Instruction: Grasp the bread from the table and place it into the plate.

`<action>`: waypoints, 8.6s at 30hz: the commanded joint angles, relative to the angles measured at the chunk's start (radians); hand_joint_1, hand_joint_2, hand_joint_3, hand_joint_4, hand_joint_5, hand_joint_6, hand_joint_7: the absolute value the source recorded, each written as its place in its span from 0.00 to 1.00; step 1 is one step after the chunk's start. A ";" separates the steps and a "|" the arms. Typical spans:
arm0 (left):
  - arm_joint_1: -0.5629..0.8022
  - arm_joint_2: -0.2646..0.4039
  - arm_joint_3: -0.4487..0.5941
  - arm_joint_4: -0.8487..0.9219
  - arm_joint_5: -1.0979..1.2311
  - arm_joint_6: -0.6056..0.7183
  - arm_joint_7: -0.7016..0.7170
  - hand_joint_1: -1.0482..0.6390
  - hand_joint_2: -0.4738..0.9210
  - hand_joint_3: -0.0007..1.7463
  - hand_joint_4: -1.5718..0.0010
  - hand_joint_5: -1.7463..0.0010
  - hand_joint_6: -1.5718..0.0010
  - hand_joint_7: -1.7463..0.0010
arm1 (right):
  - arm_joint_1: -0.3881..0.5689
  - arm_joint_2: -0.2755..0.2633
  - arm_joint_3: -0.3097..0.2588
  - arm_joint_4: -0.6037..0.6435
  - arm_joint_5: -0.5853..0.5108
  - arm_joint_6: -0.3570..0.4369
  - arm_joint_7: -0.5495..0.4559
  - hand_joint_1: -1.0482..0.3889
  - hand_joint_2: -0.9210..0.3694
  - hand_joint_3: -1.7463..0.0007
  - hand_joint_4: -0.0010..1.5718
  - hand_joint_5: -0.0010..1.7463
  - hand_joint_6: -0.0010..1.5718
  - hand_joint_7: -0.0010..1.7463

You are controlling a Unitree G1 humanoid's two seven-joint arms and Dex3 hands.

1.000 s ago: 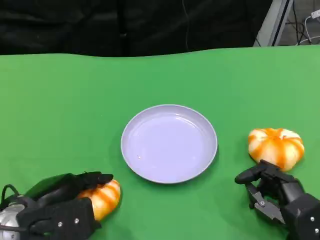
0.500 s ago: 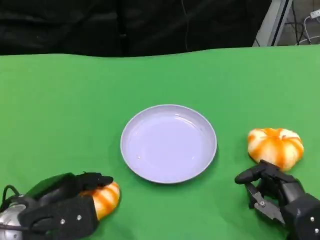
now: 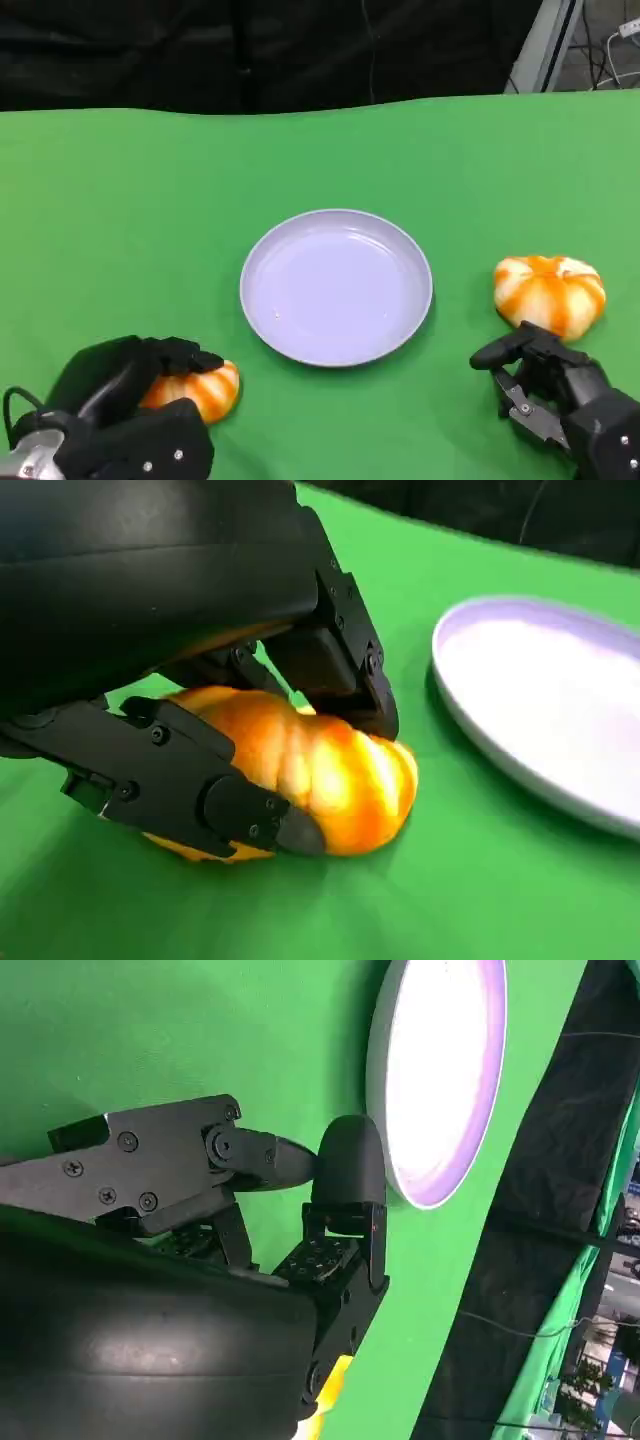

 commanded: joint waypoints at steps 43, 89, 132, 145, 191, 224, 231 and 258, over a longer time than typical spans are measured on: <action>0.008 -0.136 0.187 -0.028 -0.014 -0.436 0.353 0.59 0.70 0.63 0.35 0.28 0.30 0.56 | -0.004 -0.008 0.007 0.057 -0.012 -0.005 -0.030 0.51 0.00 0.76 0.43 1.00 0.48 0.66; -0.534 -0.242 -0.071 0.555 0.045 -0.539 0.258 0.60 0.87 0.38 0.45 0.27 0.35 0.57 | 0.019 0.001 0.033 0.025 -0.011 0.004 -0.044 0.52 0.00 0.75 0.44 1.00 0.48 0.66; -0.634 -0.209 -0.155 0.681 -0.017 -0.486 -0.130 0.16 1.00 0.15 0.89 1.00 0.77 1.00 | 0.019 0.007 0.036 0.022 0.005 0.000 -0.032 0.53 0.00 0.74 0.45 1.00 0.44 0.71; -0.536 -0.173 -0.002 0.535 -0.318 -0.446 -0.466 0.04 1.00 0.25 0.97 0.99 0.89 1.00 | 0.015 0.004 0.042 0.026 -0.019 0.005 -0.057 0.52 0.00 0.75 0.44 1.00 0.46 0.68; -0.001 -0.247 0.567 0.287 -1.063 -0.129 -0.992 0.30 1.00 0.21 0.65 0.98 0.71 0.99 | 0.025 -0.007 0.030 -0.006 -0.016 0.030 -0.046 0.52 0.00 0.76 0.43 1.00 0.49 0.65; -0.117 -0.250 0.581 0.529 -0.838 -0.393 -0.685 0.65 0.78 0.64 0.31 0.25 0.31 0.36 | 0.015 -0.012 0.018 0.016 -0.003 0.018 -0.028 0.52 0.00 0.77 0.43 1.00 0.49 0.63; -0.121 -0.244 0.582 0.530 -0.836 -0.387 -0.665 0.66 0.76 0.67 0.33 0.18 0.35 0.28 | 0.017 -0.012 0.018 0.010 -0.002 0.022 -0.025 0.53 0.00 0.77 0.43 1.00 0.49 0.63; -0.115 -0.241 0.577 0.523 -0.825 -0.415 -0.635 0.66 0.74 0.70 0.34 0.12 0.37 0.22 | 0.018 -0.019 0.014 0.021 -0.002 0.008 -0.024 0.52 0.00 0.77 0.42 1.00 0.49 0.63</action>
